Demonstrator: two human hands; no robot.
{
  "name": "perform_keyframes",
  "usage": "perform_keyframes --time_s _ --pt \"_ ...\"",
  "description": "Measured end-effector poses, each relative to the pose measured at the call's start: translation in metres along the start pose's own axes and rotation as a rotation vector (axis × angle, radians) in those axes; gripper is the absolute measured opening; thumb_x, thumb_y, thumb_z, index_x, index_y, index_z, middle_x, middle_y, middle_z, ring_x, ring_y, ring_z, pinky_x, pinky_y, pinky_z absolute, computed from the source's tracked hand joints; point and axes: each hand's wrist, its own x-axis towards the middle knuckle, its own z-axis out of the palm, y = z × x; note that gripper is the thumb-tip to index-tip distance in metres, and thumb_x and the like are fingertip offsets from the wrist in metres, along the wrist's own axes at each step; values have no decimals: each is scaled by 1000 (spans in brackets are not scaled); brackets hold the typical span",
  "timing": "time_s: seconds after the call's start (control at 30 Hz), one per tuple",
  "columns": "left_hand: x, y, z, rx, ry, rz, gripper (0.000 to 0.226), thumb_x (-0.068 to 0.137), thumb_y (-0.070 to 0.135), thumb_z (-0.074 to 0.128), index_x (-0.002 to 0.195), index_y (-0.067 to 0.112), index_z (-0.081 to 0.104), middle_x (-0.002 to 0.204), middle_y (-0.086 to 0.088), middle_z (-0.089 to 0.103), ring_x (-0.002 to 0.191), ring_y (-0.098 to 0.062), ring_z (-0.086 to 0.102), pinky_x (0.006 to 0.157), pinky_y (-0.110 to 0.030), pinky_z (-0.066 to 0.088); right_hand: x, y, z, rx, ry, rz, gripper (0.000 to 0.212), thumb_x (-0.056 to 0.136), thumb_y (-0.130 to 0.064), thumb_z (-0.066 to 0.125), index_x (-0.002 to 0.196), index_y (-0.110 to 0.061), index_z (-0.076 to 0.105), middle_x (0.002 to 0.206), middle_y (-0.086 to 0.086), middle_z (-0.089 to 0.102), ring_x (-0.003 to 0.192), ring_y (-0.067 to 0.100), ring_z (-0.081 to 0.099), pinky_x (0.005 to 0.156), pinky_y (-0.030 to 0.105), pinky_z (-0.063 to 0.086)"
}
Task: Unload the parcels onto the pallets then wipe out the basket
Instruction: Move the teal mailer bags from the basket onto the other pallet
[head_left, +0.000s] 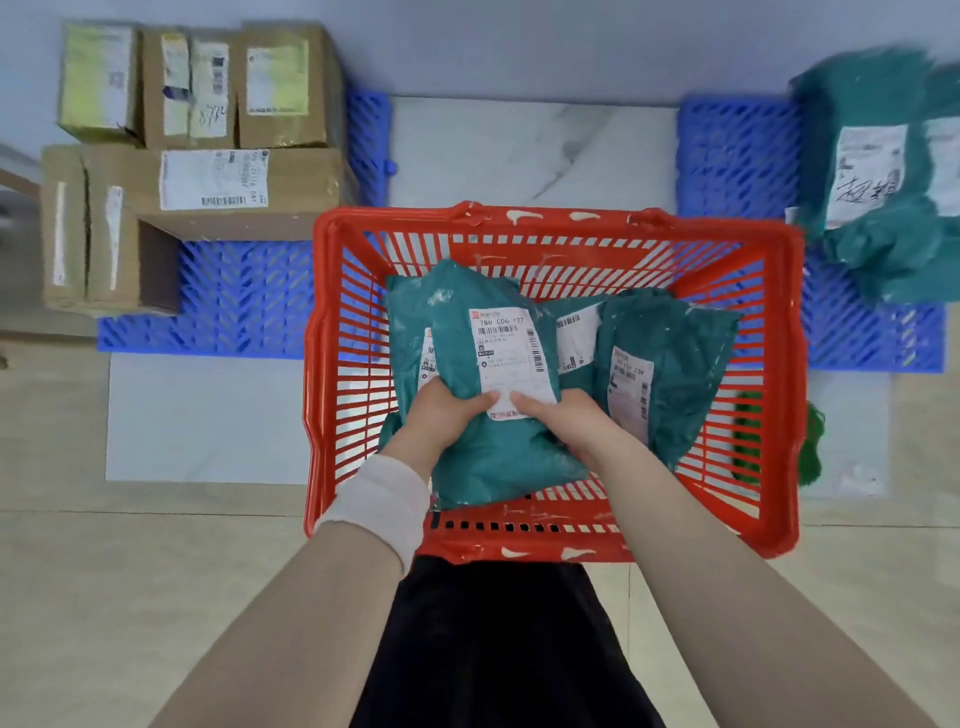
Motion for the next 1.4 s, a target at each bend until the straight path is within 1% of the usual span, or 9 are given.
perform_keyframes --time_s 0.13,0.23,0.37,0.57,0.7,0.83,0.93,1.1,1.4 --pt "-47 23 -6 -125 -25 30 49 75 14 73 120 6 55 124 -11 61 108 -27 60 97 -44 47 -54 -13 -18 -10 -8 63 54 75 -47 69 114 -12 57 110 6 65 89 19 64 65 27 52" --pt "-85 34 -4 -179 -71 59 42 75 15 74 113 12 59 117 -7 65 98 -21 65 84 -37 54 -90 -9 -34 52 -93 45 53 75 -47 69 114 -14 58 103 1 68 92 17 65 83 34 55" --pt "-126 46 16 -194 -102 101 43 71 23 77 111 16 61 103 4 70 86 -12 69 65 -23 56 -124 7 -59 223 -144 -105 27 79 -27 71 104 -21 64 95 -6 72 85 10 69 72 24 57" --pt "-143 92 114 -153 -86 157 47 72 24 76 114 16 57 110 -2 69 95 -18 67 86 -39 54 -143 30 -155 340 34 -283 28 75 -22 75 102 -18 68 96 -4 74 87 12 70 69 21 56" --pt "-131 134 209 -131 19 198 45 74 23 74 112 10 54 109 -7 67 94 -20 65 86 -39 53 -139 33 -256 317 136 -364 18 74 -22 76 90 -26 68 84 -14 74 81 5 70 62 15 54" --pt "-111 174 300 -96 40 271 38 76 19 72 109 10 55 104 -2 65 86 -12 63 72 -21 49 -129 32 -346 233 306 -391 26 77 -18 73 103 -19 66 102 -1 71 91 14 67 82 32 54" --pt "-93 200 345 -50 77 266 36 77 24 71 104 12 51 103 -1 61 87 -14 59 73 -23 46 -118 27 -390 172 374 -370 35 82 -20 67 116 -16 60 113 1 67 101 18 63 92 38 49" --pt "-44 239 386 -6 132 246 43 81 22 67 117 7 49 118 -8 59 101 -19 56 81 -23 41 -76 -2 -439 38 441 -370 35 89 -23 58 123 -16 56 119 0 62 100 14 55 85 26 40" --pt "93 333 432 -40 167 292 37 83 15 63 116 4 50 114 -10 62 98 -22 58 71 -17 37 54 -93 -531 -6 505 -319 34 87 -26 59 117 -11 53 117 3 62 97 21 61 88 24 50"
